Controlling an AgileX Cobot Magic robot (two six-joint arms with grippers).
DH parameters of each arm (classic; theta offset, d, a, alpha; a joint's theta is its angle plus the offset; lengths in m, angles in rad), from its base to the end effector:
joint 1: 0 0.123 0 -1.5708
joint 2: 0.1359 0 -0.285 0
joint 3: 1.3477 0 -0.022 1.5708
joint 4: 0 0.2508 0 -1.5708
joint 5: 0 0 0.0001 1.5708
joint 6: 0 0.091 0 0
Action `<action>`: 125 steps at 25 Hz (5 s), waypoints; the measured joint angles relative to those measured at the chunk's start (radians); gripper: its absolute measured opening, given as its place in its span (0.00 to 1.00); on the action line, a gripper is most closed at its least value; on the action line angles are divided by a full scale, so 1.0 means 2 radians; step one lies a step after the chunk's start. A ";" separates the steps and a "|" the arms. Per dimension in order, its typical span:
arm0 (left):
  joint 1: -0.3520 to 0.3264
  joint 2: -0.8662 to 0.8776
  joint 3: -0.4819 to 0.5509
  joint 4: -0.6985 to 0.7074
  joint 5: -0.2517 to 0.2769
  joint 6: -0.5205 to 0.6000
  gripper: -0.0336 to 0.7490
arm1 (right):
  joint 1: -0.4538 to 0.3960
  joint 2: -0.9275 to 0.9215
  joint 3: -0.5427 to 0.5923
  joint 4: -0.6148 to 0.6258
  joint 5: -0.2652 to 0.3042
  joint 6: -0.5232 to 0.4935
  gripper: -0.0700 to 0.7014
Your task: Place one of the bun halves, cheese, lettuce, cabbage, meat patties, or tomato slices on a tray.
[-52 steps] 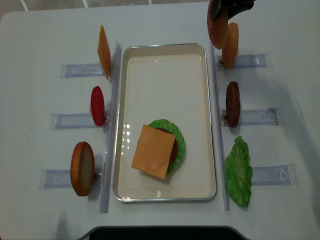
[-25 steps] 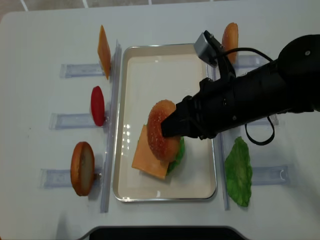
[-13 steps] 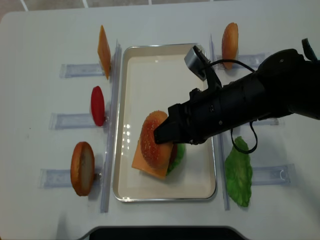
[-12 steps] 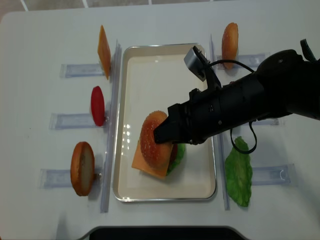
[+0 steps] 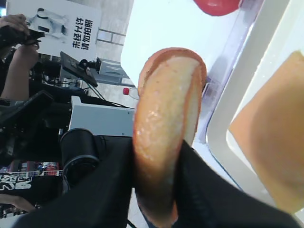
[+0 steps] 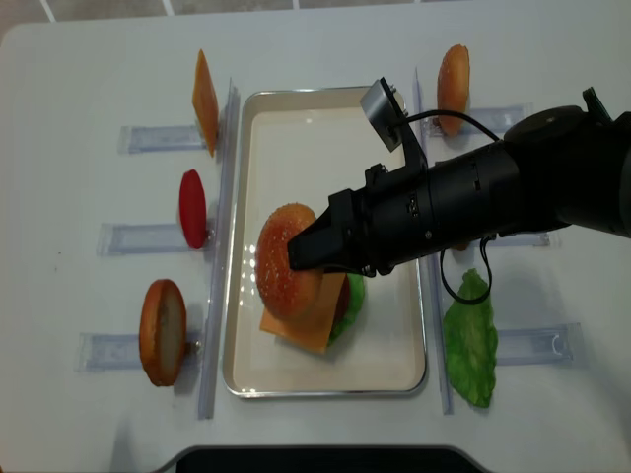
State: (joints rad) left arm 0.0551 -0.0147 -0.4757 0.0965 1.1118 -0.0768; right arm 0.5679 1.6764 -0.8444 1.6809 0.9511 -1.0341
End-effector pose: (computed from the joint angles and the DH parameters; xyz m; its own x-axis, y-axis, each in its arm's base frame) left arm -0.0072 0.0075 0.2667 -0.5021 -0.0616 -0.8626 -0.1463 0.9891 0.0146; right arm 0.2232 0.2298 0.2161 -0.9370 -0.1357 -0.3219 -0.3485 0.2995 0.8882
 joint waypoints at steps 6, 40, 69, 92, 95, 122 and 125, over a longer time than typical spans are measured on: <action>0.000 0.000 0.000 0.000 0.000 0.000 0.04 | 0.000 0.027 0.000 0.016 0.021 -0.014 0.34; 0.000 0.000 0.000 0.000 0.000 0.000 0.04 | 0.000 0.063 0.000 0.019 -0.013 -0.044 0.34; 0.000 0.000 0.000 0.000 0.000 0.000 0.04 | -0.010 0.063 0.000 -0.036 -0.076 -0.044 0.79; 0.000 0.000 0.000 0.000 0.000 0.000 0.04 | -0.116 -0.168 0.000 -0.363 -0.138 0.116 0.83; 0.000 0.000 0.000 0.000 0.000 0.000 0.04 | -0.175 -0.182 0.000 -0.460 -0.122 0.194 0.83; 0.000 0.000 0.000 0.000 0.000 0.000 0.04 | -0.269 -0.480 0.116 -0.817 0.038 0.540 0.83; 0.000 0.000 0.000 0.000 0.000 0.000 0.04 | -0.269 -0.560 0.137 -0.817 0.045 0.542 0.83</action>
State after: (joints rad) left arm 0.0551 -0.0147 -0.4757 0.0967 1.1118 -0.0768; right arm 0.0295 0.5569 -0.5702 0.0477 1.0412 0.0501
